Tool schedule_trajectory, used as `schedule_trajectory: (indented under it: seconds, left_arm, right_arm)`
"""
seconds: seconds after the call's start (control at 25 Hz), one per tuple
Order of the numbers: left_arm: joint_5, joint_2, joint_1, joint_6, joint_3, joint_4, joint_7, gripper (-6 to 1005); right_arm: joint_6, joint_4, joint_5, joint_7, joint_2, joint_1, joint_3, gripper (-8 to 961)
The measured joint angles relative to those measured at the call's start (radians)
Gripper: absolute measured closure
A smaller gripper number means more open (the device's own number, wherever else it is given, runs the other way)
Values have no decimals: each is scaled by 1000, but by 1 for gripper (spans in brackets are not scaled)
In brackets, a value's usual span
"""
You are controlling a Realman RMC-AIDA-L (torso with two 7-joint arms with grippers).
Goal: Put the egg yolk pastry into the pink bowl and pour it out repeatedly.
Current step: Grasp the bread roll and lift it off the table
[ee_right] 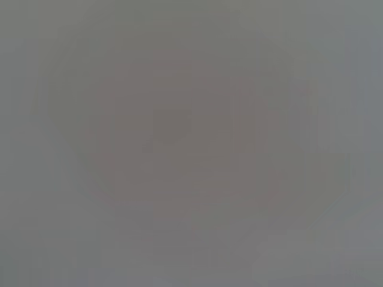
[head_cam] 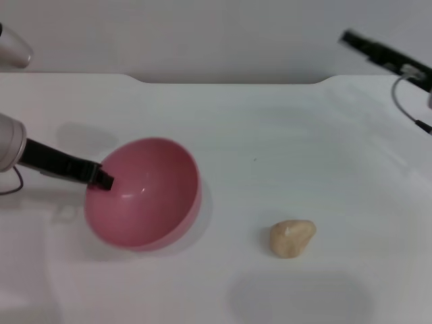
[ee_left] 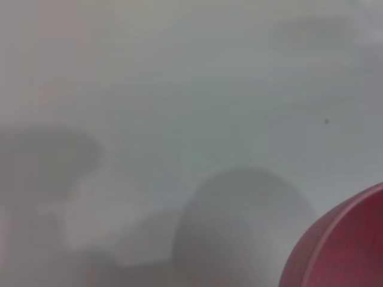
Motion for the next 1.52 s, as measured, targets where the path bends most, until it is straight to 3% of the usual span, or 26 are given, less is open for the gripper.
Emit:
schedule_trajectory:
  seconds: [0.08, 0.28, 0.44, 0.6, 0.8, 1.04, 1.32, 1.52]
  left_arm:
    - [0, -1, -7, 10, 5, 0, -1, 995]
    - [10, -1, -16, 42, 7, -3, -3, 995]
    - [11, 0, -16, 61, 7, -2, -6, 995]
    - [11, 1, -20, 63, 7, -2, -1, 994]
    - [11, 2, -21, 60, 7, 1, 0, 994]
    - [11, 2, -22, 57, 7, 1, 0, 994]
    - [10, 2, -24, 55, 7, 1, 0, 993]
    - [10, 0, -23, 55, 7, 1, -2, 993]
  right_arm:
    - [-56, -84, -221, 237, -22, 21, -35, 289]
    - [-374, -386, -701, 542, -36, 40, -19, 290]
    - [-654, -610, -883, 500, -25, 46, -40, 290]
    - [-811, -731, -974, 396, 8, 53, -65, 290]
    - [-856, -750, -987, 387, 23, 58, -161, 289]
    - [-844, -755, -1055, 391, 48, 70, -364, 289]
    - [-752, -737, -1056, 411, 52, 86, -526, 303]
    - [-685, -695, -1051, 415, 53, 91, -585, 313]
